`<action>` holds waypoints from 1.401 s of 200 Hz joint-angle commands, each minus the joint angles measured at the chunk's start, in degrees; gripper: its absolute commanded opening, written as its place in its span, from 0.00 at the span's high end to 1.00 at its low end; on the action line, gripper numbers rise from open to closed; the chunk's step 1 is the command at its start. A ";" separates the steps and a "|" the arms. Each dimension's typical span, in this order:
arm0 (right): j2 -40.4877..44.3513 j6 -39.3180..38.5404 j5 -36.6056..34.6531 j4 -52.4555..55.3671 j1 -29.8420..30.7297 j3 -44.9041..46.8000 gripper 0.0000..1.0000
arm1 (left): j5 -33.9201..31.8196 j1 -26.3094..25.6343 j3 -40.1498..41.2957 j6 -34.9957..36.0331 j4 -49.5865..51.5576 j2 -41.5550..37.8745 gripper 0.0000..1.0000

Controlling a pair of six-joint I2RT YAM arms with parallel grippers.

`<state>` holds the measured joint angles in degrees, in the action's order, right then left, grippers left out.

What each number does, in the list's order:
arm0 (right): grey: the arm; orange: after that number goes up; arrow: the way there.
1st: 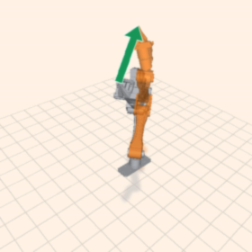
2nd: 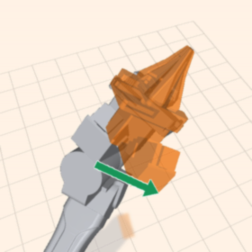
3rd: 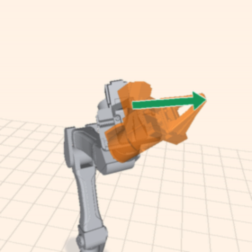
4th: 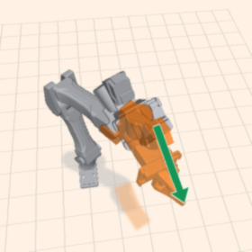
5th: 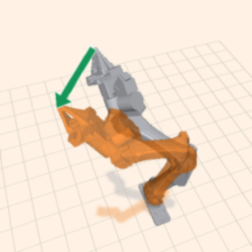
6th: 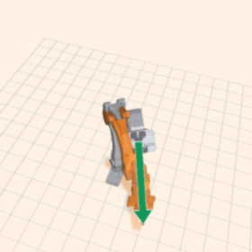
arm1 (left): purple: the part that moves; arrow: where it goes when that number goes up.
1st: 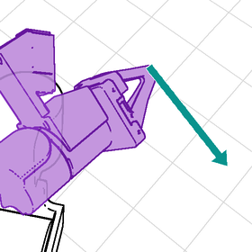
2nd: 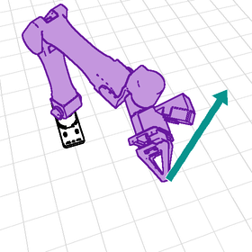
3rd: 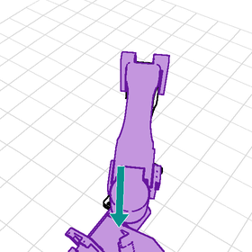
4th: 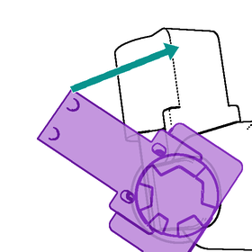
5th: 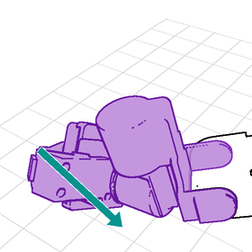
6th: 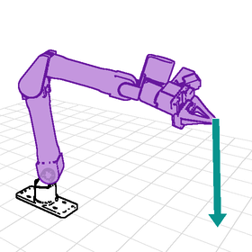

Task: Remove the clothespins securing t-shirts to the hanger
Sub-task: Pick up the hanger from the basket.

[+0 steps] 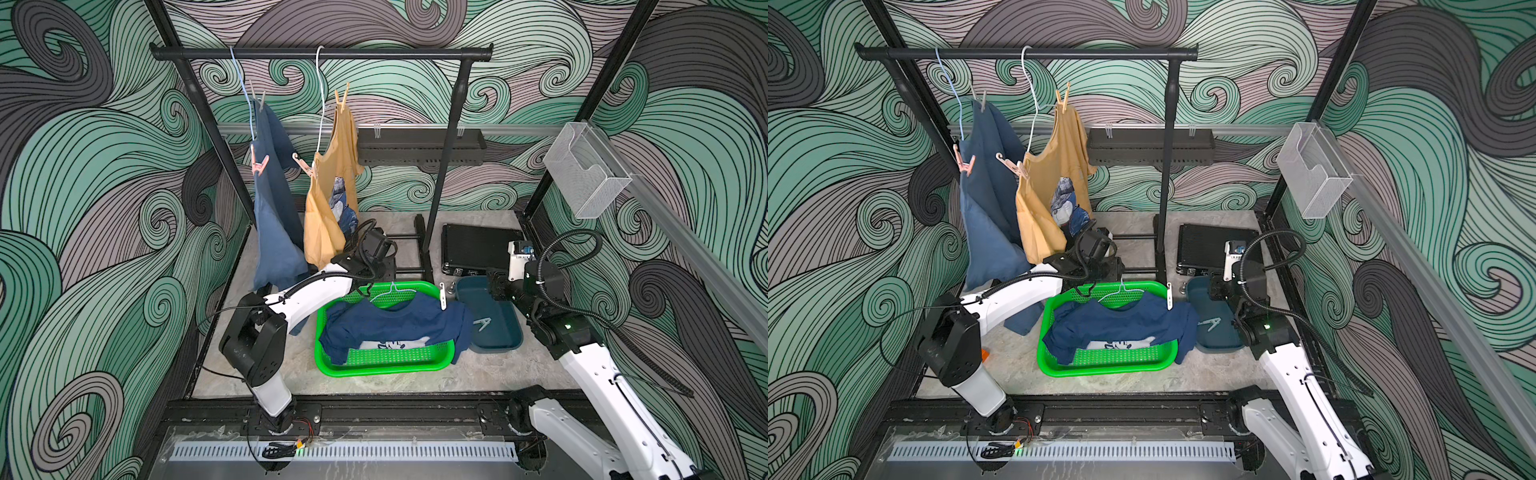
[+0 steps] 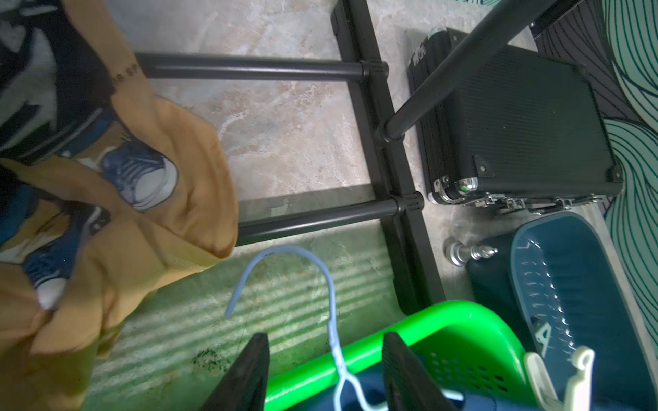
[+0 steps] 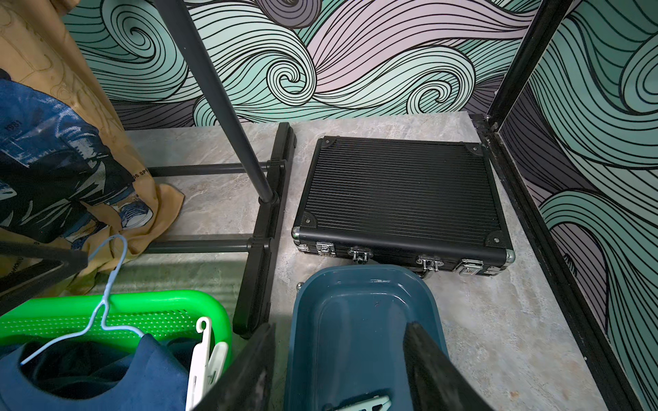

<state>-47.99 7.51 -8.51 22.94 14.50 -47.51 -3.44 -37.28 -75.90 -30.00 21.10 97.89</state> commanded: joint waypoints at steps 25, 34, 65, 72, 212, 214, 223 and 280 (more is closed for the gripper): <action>-0.40 -1.00 0.82 -1.05 -0.35 -2.33 0.41 | 5.98 0.13 -5.34 0.28 3.03 5.07 0.53; -0.36 -1.09 0.72 -1.05 -0.32 -2.33 0.41 | 5.24 0.20 -5.31 0.34 3.20 5.25 0.53; -0.48 -1.18 0.93 -1.01 -0.34 -2.00 0.41 | 2.28 -0.03 -5.37 1.84 4.63 4.88 0.51; -0.54 -1.03 1.01 -1.18 -0.35 -1.91 0.41 | 1.89 0.01 -5.09 2.05 4.64 4.77 0.50; 0.70 -1.35 2.26 -0.97 -0.29 -3.44 0.40 | 3.16 0.28 -7.02 0.22 3.31 8.88 0.86; 0.79 -1.36 2.27 -0.97 -0.34 -3.44 0.40 | 3.06 0.28 -6.99 0.27 3.44 8.72 0.88; 0.83 -1.44 2.49 -0.95 -0.30 -3.55 0.40 | 2.71 0.28 -6.97 0.46 3.89 7.84 0.92; 0.63 -7.88 13.38 -5.12 -0.34 -3.65 0.33 | -0.07 -1.19 -5.38 1.48 5.55 -2.63 0.97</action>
<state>-47.79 3.90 -2.33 21.08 14.48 -49.95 -0.97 -37.54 -80.14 -29.56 24.91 101.93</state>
